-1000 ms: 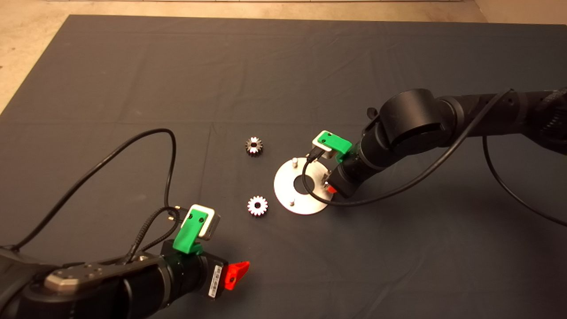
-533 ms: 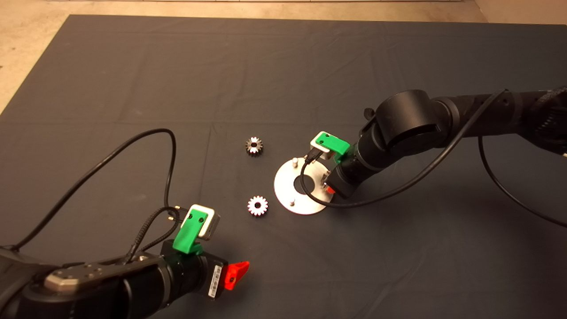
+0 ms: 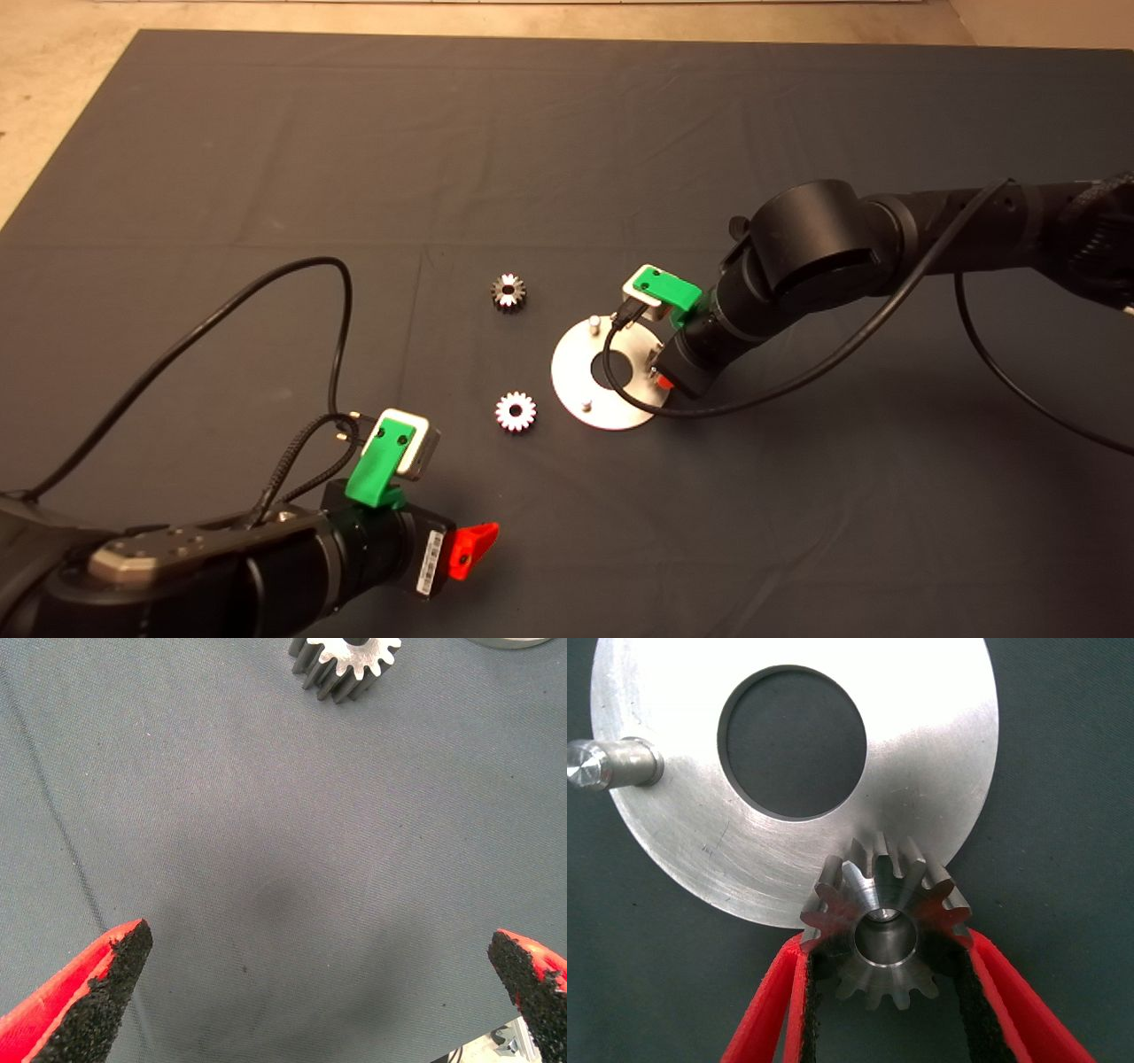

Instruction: Install three planetary gears onto the carrier pins

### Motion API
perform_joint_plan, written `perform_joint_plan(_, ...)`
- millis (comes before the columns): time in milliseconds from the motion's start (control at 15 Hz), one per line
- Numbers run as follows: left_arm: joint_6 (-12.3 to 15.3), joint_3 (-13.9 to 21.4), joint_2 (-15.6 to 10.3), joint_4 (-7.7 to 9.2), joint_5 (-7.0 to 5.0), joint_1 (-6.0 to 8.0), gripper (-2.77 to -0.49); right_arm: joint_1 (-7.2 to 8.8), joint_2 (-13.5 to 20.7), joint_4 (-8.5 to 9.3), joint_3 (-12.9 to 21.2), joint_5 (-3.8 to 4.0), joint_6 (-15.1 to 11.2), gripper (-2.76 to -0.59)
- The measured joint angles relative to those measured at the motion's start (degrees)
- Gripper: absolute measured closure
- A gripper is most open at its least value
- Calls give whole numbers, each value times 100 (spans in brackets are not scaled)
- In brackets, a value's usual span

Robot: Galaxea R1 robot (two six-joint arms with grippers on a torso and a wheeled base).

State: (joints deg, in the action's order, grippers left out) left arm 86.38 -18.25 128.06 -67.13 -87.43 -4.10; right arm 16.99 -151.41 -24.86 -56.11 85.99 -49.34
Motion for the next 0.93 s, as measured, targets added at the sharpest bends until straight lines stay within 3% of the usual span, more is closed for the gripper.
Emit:
perform_joint_plan(133,0,0,2,1,0,0,-276,0,2,0,0,39,0,-92)
perform_joint_plan(667,0,0,2,0,0,0,-276,-2,-39,6,-85,41,-5,-92)
perform_joint_plan(733,0,0,0,0,-2,0,-276,-5,-66,6,-135,63,-5,-92)
perform_joint_plan(933,2,0,1,0,0,0,-276,-2,-212,6,-215,243,-5,-92)
